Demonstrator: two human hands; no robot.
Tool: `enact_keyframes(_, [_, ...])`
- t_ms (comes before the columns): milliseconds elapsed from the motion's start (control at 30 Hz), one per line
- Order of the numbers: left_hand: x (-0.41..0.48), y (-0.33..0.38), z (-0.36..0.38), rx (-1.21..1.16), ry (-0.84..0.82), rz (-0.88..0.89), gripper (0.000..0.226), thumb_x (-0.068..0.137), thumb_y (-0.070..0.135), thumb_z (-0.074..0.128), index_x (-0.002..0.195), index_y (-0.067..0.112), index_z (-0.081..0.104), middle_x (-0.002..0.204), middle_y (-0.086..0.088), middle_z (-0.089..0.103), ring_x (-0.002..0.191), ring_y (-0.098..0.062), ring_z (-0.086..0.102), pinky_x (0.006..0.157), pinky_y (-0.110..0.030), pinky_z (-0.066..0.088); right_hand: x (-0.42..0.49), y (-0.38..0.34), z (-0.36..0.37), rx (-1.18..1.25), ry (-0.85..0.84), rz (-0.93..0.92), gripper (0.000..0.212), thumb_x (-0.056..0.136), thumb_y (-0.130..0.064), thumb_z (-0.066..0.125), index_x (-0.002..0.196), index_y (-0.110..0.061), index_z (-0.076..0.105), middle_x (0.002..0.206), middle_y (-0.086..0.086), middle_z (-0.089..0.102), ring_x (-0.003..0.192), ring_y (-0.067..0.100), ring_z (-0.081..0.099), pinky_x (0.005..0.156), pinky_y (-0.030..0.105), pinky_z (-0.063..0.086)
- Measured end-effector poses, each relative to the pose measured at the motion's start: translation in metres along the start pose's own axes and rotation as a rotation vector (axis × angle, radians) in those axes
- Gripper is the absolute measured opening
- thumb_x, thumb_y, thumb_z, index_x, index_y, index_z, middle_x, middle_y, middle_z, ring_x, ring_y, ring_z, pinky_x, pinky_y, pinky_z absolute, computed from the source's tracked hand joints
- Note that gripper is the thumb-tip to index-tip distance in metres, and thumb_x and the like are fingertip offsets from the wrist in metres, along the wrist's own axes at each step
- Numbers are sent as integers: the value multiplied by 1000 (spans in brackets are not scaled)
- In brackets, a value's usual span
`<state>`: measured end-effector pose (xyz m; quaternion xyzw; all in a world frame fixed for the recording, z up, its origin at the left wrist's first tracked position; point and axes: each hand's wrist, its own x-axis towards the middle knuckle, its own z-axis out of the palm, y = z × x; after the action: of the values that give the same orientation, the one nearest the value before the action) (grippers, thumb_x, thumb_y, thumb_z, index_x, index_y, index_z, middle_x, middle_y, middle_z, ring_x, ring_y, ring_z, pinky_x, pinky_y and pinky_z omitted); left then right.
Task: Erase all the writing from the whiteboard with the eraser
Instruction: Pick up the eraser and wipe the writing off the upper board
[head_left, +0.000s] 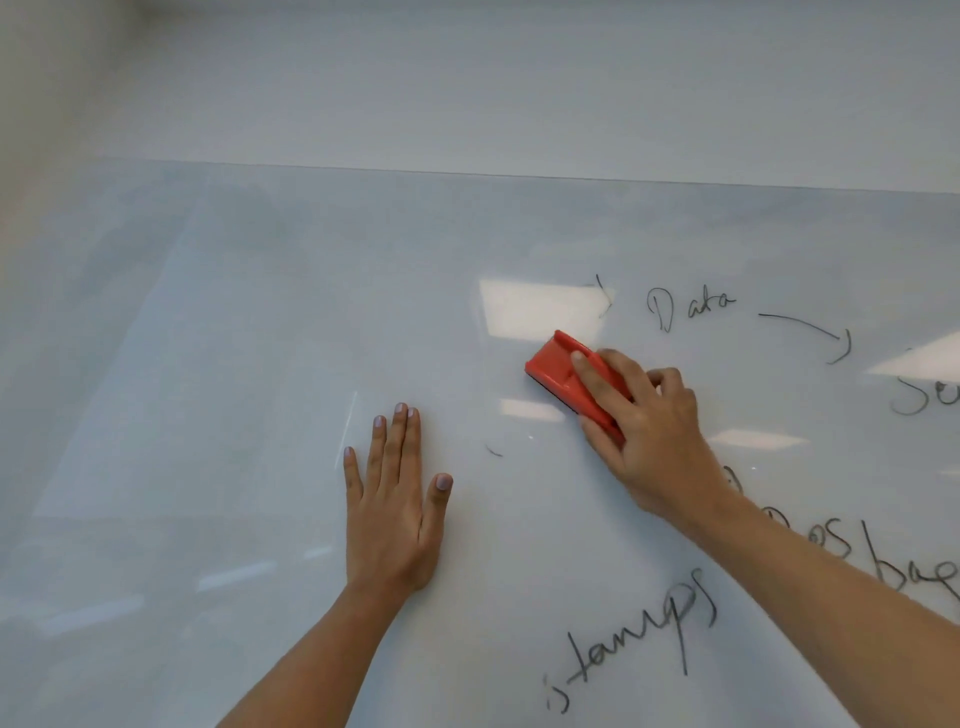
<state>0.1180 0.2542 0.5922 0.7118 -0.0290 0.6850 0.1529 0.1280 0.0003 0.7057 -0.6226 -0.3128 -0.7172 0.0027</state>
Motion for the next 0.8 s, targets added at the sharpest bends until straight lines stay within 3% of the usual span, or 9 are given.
enact_keyframes(100, [0,-1,0,-4,-1,0,76,97,62,-4,158,17,5,166,7,0,151,-9,-9,121,-38,-12,-4,-36,9,27,-1,29,59,90,-38,49,147,-24,41,142,5,46,87,30,43,72,45,47])
enact_keyframes(233, [0,0,-1,-20,2,-1,75,97,62,-4,158,18,5,166,7,1,151,-9,-8,122,-39,-11,-38,-56,7,70,-110,-259,57,93,-39,46,149,-28,37,145,1,44,91,27,46,74,40,49])
enact_keyframes(333, [0,1,-1,-16,-2,-1,74,98,61,-3,158,18,5,166,7,2,152,-9,-7,122,-39,-11,-48,-23,-6,44,-160,-429,58,93,-40,47,148,-30,37,145,0,46,90,28,50,76,38,50])
enact_keyframes(400, [-1,2,-2,-2,-9,-6,75,98,61,-4,158,18,4,166,7,0,151,-9,-9,122,-39,-12,-40,9,-14,15,-133,-373,59,92,-42,46,148,-30,36,144,1,47,90,30,49,77,42,50])
enact_keyframes(533, [-1,3,-1,22,-27,-15,76,96,63,-5,158,19,0,165,7,-4,151,-9,-12,121,-39,-14,-15,29,-18,27,-41,76,61,91,-47,42,149,-29,36,143,-1,43,90,27,39,76,44,45])
enact_keyframes(600, [-1,3,-1,30,-29,-17,77,96,63,-5,158,18,0,166,7,-4,151,-9,-12,121,-39,-14,-10,13,-11,7,-23,168,61,92,-43,46,149,-25,37,142,4,44,88,29,38,75,42,43])
enact_keyframes(667, [-1,3,-1,33,-33,-24,78,95,64,-7,158,18,1,166,7,-4,151,-8,-13,122,-40,-13,-17,-12,-6,7,-40,134,59,92,-41,46,148,-24,38,143,7,46,87,31,41,72,43,45])
enact_keyframes(800, [0,4,0,77,-39,-62,73,97,60,5,158,21,-1,166,8,-3,151,-8,-11,123,-44,-6,-49,-24,-10,5,-121,-200,56,94,-41,42,148,-26,40,143,3,48,87,29,49,69,42,51])
